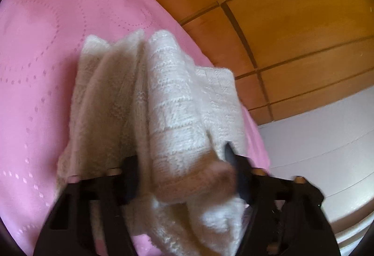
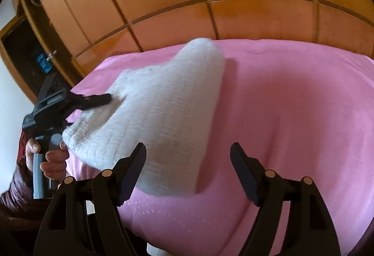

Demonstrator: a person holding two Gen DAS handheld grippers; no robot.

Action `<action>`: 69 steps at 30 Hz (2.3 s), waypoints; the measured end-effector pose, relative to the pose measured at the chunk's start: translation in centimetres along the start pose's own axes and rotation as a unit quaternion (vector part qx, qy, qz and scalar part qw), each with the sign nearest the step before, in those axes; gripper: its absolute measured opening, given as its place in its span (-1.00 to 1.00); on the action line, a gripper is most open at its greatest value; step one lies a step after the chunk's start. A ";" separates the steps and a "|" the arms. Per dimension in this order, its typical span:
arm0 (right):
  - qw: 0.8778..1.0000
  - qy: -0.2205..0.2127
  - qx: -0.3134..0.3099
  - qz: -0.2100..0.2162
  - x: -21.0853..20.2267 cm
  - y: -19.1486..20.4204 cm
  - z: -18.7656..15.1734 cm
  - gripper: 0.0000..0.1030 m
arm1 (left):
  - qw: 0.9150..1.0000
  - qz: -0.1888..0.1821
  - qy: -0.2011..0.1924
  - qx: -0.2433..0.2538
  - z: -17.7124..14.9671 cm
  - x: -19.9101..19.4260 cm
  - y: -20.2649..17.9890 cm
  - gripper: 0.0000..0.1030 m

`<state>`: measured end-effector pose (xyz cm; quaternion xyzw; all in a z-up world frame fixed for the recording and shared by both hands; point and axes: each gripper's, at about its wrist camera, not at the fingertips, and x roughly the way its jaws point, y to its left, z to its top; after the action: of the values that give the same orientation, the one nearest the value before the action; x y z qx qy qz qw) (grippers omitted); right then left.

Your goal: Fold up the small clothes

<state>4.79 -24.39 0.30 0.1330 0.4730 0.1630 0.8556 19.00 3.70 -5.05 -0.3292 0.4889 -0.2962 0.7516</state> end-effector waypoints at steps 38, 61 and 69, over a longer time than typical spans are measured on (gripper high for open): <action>0.997 -0.005 -0.079 -0.019 5.7 5.4 7.5 0.65 | 0.919 0.318 -0.123 0.196 -3.9 -2.3 -2.5 0.34; 0.996 0.010 -0.082 -0.035 10.0 5.4 7.1 0.95 | 0.962 0.216 -0.103 0.131 -3.6 -3.1 4.0 0.46; 0.993 0.015 0.104 0.044 7.0 -4.8 5.2 0.95 | 0.978 0.160 -0.083 0.106 -2.8 -3.5 5.0 0.46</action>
<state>13.50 -26.28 -4.21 0.2394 0.4940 0.1527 0.8218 15.80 8.88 -7.89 -0.1886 0.4370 -0.1934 0.8579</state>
